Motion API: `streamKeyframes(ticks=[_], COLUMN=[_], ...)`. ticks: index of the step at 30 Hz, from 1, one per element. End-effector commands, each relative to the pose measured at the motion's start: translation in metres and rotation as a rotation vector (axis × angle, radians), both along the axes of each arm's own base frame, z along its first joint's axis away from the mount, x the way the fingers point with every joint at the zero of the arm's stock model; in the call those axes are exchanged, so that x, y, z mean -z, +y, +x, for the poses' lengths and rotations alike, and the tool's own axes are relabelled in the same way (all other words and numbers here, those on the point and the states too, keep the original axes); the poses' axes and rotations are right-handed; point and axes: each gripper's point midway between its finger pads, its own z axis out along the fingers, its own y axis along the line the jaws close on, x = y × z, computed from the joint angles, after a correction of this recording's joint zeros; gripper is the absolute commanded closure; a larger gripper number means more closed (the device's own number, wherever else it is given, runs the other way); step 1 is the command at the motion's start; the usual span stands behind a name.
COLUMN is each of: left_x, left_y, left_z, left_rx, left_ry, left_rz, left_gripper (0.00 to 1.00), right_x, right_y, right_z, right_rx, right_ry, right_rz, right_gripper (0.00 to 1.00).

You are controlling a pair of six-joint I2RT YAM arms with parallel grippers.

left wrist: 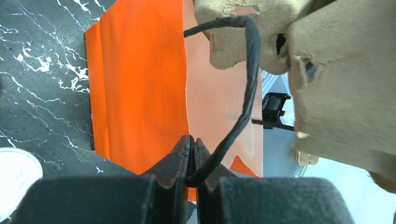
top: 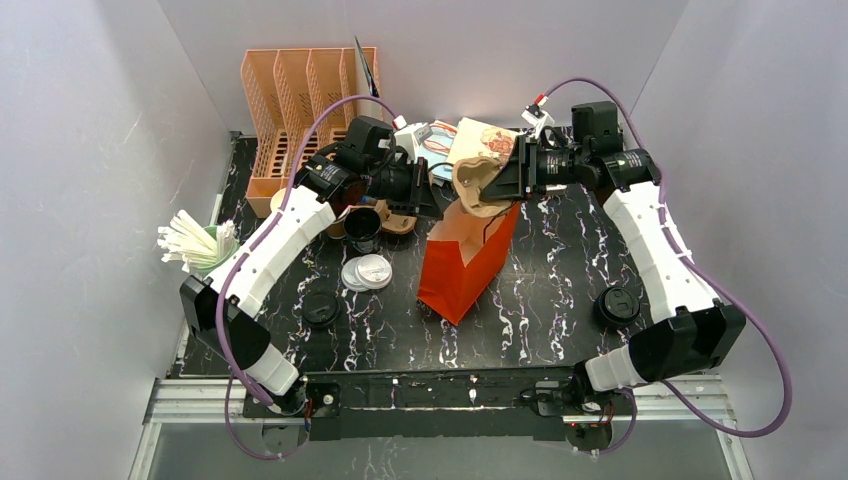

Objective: Pack the takeout coffee
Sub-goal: Place the cup tray in the takeout bag.

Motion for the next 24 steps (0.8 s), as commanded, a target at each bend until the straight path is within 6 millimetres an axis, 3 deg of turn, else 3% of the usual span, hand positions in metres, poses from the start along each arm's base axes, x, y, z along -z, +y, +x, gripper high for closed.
streamKeyframes(ticks=[1, 7, 19, 24], left_x=[-0.017, -0.018, -0.019, -0.018], left_y=[0.005, 0.004, 0.003, 0.003], left_z=[-0.008, -0.005, 0.0, 0.002], left_rx=[0.012, 0.012, -0.004, -0.004], left_ry=[-0.023, -0.032, -0.044, -0.044], left_rz=[-0.036, -0.037, -0.028, -0.021], left_gripper=[0.98, 0.98, 0.99, 0.99], right_x=[0.009, 0.038, 0.062, 0.062], right_y=[-0.011, -0.011, -0.01, -0.017], right_z=[-0.002, 0.003, -0.003, 0.002], right_rx=[0.047, 0.058, 0.054, 0.09], right_ry=[-0.06, -0.105, -0.276, -0.344], right_rz=[-0.103, -0.338, -0.689, -0.793], right_gripper=[0.99, 0.99, 0.97, 0.96])
